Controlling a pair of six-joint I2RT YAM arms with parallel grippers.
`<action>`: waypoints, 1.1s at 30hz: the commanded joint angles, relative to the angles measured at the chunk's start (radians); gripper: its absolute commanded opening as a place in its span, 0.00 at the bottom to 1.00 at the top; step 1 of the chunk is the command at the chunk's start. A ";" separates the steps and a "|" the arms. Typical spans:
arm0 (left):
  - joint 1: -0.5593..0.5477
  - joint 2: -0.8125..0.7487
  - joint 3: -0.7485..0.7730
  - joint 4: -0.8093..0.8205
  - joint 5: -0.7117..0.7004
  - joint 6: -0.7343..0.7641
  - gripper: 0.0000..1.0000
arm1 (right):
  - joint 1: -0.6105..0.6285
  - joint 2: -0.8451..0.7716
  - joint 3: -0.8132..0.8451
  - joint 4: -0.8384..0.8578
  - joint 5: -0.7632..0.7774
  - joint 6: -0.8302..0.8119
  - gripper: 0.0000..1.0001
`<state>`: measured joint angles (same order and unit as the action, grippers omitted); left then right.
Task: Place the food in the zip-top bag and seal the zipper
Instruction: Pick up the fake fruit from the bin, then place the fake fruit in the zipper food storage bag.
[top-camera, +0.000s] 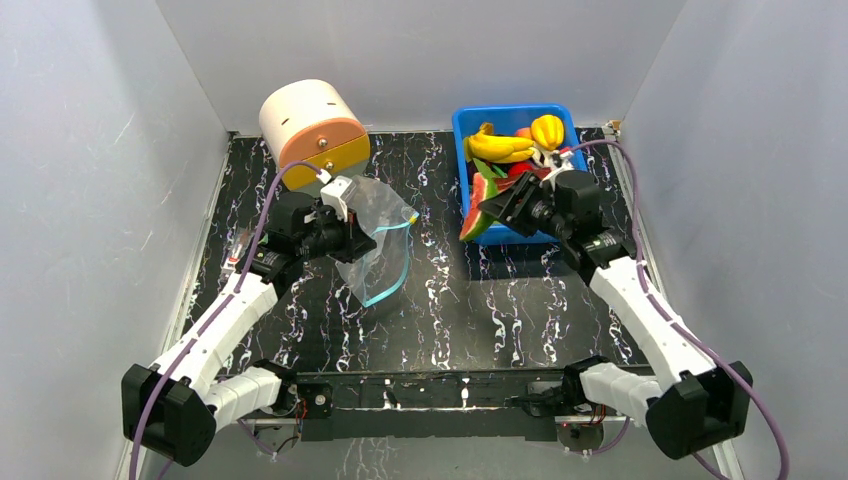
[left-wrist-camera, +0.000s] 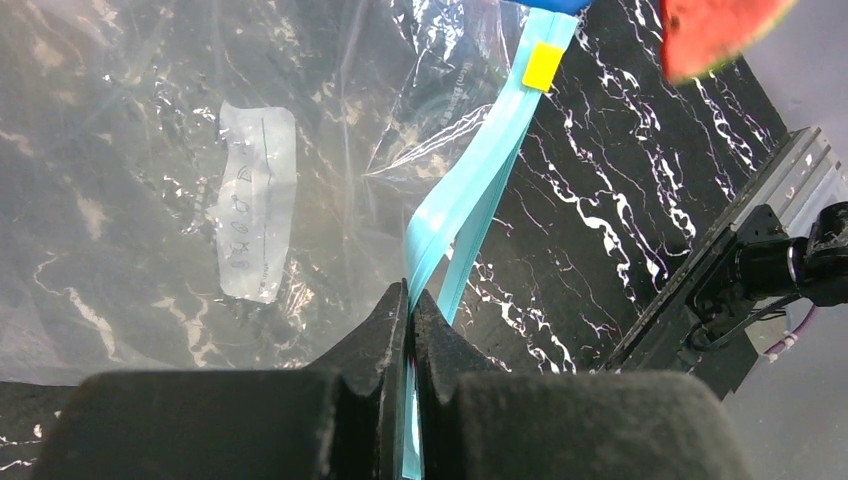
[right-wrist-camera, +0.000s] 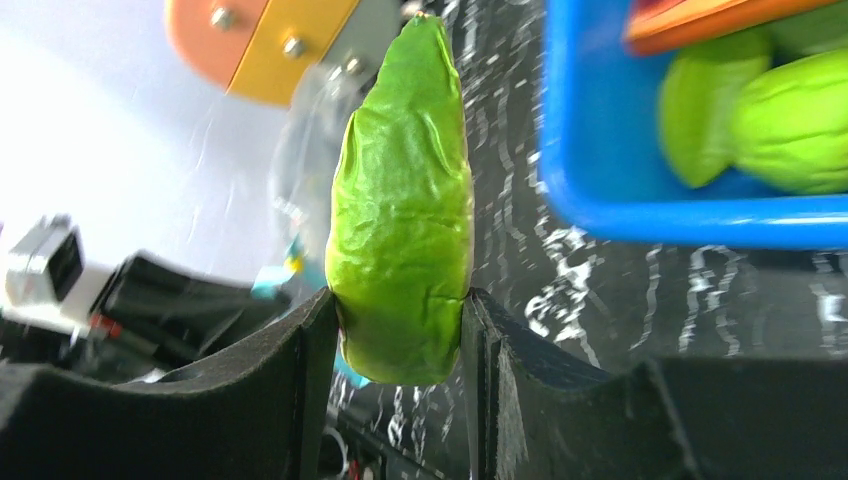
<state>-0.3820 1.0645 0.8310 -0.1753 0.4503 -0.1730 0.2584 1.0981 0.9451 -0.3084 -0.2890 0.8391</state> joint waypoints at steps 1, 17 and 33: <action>-0.005 -0.016 0.018 0.021 0.032 -0.023 0.00 | 0.117 -0.066 0.000 0.014 -0.037 -0.017 0.30; -0.005 -0.021 0.048 0.056 0.138 -0.174 0.00 | 0.361 -0.140 -0.127 0.139 -0.081 0.056 0.30; -0.006 0.012 0.048 0.048 0.163 -0.191 0.00 | 0.509 -0.084 -0.125 0.197 -0.061 0.085 0.30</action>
<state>-0.3820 1.0725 0.8452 -0.1356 0.5846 -0.3599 0.7532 1.0214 0.8040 -0.1925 -0.3462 0.9180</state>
